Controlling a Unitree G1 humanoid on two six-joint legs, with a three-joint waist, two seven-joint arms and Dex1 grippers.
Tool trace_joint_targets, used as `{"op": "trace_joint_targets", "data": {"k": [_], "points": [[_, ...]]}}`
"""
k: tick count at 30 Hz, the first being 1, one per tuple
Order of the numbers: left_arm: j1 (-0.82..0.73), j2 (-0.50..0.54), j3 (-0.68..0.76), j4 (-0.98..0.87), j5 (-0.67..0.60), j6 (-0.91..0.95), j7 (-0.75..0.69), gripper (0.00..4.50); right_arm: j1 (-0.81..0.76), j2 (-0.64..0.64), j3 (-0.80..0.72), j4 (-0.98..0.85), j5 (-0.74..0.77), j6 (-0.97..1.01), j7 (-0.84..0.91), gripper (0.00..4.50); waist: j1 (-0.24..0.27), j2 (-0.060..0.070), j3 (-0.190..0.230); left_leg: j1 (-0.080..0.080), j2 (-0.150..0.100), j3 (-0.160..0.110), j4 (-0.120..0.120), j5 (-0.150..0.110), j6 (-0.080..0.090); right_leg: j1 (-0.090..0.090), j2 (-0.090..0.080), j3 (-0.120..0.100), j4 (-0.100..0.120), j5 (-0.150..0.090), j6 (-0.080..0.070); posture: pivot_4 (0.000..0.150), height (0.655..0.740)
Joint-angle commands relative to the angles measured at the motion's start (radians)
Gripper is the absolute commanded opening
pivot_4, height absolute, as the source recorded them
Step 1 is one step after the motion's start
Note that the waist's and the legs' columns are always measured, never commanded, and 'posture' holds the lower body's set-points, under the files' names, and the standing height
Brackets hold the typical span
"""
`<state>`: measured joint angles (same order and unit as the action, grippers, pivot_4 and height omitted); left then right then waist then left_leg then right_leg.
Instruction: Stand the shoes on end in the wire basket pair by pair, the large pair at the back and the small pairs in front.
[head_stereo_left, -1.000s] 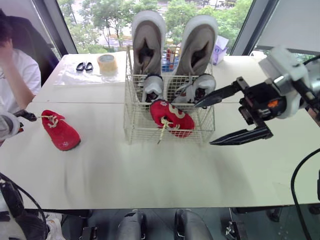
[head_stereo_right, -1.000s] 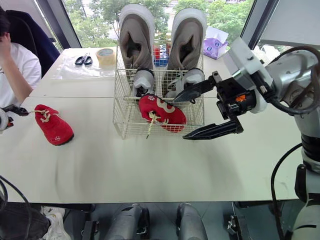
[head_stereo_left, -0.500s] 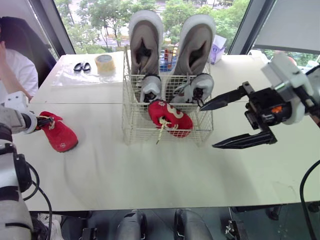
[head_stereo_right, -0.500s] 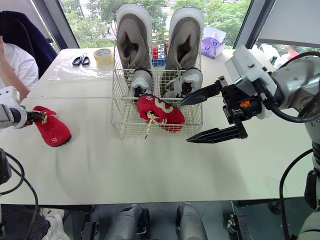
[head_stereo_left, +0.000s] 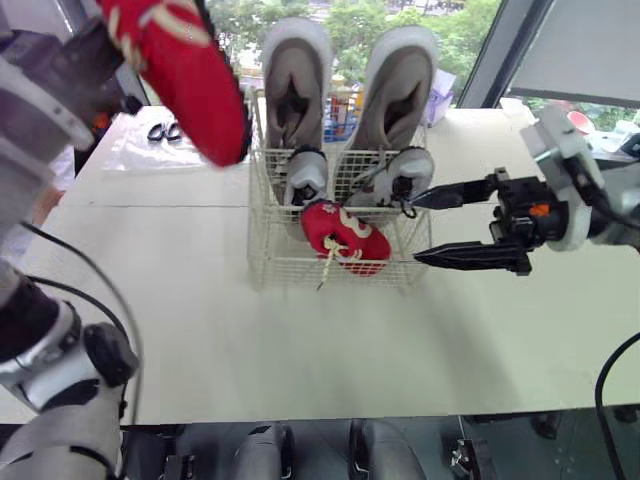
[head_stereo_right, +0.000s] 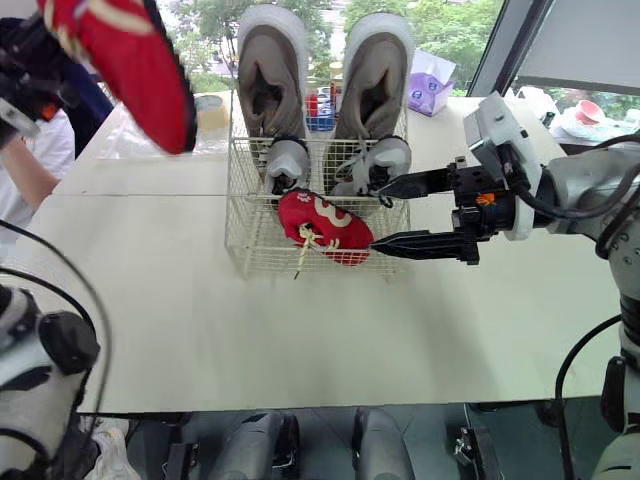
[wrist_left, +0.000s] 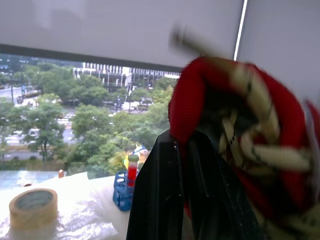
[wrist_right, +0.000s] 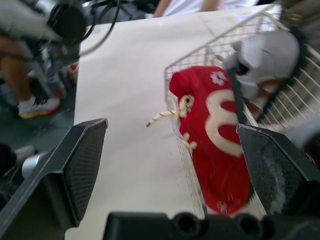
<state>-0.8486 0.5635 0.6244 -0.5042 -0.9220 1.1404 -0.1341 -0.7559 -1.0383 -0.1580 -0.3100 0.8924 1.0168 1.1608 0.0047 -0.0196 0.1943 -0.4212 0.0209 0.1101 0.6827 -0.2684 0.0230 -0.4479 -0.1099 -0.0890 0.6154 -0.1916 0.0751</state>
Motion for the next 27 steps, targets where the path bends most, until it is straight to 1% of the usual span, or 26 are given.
{"op": "trace_joint_targets", "data": {"k": [1, 3, 6, 10, 14, 19, 21, 27], "points": [[0.112, -0.017, -0.167, -0.101, 0.129, -0.178, -0.028, 0.05, -0.035, 0.007, -0.010, 0.007, 0.005, -0.024, -0.008, 4.50, 0.003, -0.001, 0.000, 0.001, 0.003, -0.001, 0.001, 0.000, 0.000, 0.003, 0.006, -0.001, -0.002, 0.000, -0.001, 0.150, 0.7400], [0.156, -0.029, -0.205, -0.105, 0.166, -0.243, -0.041, 0.05, -0.041, 0.009, -0.002, 0.013, -0.001, -0.031, -0.010, 4.50, 0.008, -0.001, 0.000, 0.004, 0.006, -0.002, 0.001, -0.002, 0.004, 0.005, 0.010, -0.001, -0.002, 0.001, -0.003, 0.150, 0.7400], [0.214, -0.039, -0.254, -0.122, 0.209, -0.302, -0.045, 0.05, -0.053, 0.004, -0.004, 0.022, 0.006, -0.028, -0.013, 4.50, 0.009, -0.001, 0.000, 0.003, 0.008, -0.002, 0.002, -0.002, 0.004, 0.005, 0.012, 0.000, -0.003, 0.000, -0.007, 0.150, 0.7400], [0.273, -0.037, -0.327, -0.154, 0.279, -0.366, -0.046, 0.05, -0.069, 0.013, 0.008, 0.034, 0.004, -0.031, -0.020, 4.50, 0.008, -0.001, 0.000, 0.003, 0.008, -0.001, 0.002, -0.003, 0.006, 0.005, 0.012, 0.001, -0.003, 0.002, -0.004, 0.150, 0.7400], [0.323, -0.061, -0.414, -0.186, 0.342, -0.410, -0.034, 0.05, -0.088, 0.030, 0.024, 0.050, -0.007, -0.043, -0.028, 4.50, 0.010, -0.001, 0.000, 0.003, 0.008, -0.001, 0.002, -0.003, 0.006, 0.005, 0.012, 0.001, -0.003, 0.002, -0.004, 0.150, 0.7400], [0.346, -0.071, -0.479, -0.189, 0.403, -0.455, -0.042, 0.05, -0.100, 0.045, 0.031, 0.059, -0.017, -0.051, -0.039, 4.50, 0.010, -0.001, 0.000, 0.003, 0.008, -0.002, 0.003, -0.003, 0.006, 0.005, 0.012, 0.001, -0.003, 0.001, -0.005, 0.150, 0.7400], [0.336, -0.096, -0.499, -0.179, 0.404, -0.467, -0.041, 0.05, -0.106, 0.057, 0.032, 0.062, -0.017, -0.050, -0.050, 4.50, 0.009, -0.001, 0.000, 0.003, 0.008, -0.002, 0.003, -0.003, 0.006, 0.005, 0.012, 0.001, -0.003, 0.001, -0.005, 0.150, 0.7400], [0.285, -0.170, -0.568, -0.140, 0.464, -0.506, -0.019, 0.05, -0.085, 0.069, 0.014, 0.035, -0.007, -0.036, -0.083, 4.50, 0.011, -0.001, 0.000, 0.003, 0.008, -0.002, 0.003, -0.003, 0.007, 0.005, 0.012, 0.001, -0.003, 0.002, -0.004, 0.150, 0.7400]]}}
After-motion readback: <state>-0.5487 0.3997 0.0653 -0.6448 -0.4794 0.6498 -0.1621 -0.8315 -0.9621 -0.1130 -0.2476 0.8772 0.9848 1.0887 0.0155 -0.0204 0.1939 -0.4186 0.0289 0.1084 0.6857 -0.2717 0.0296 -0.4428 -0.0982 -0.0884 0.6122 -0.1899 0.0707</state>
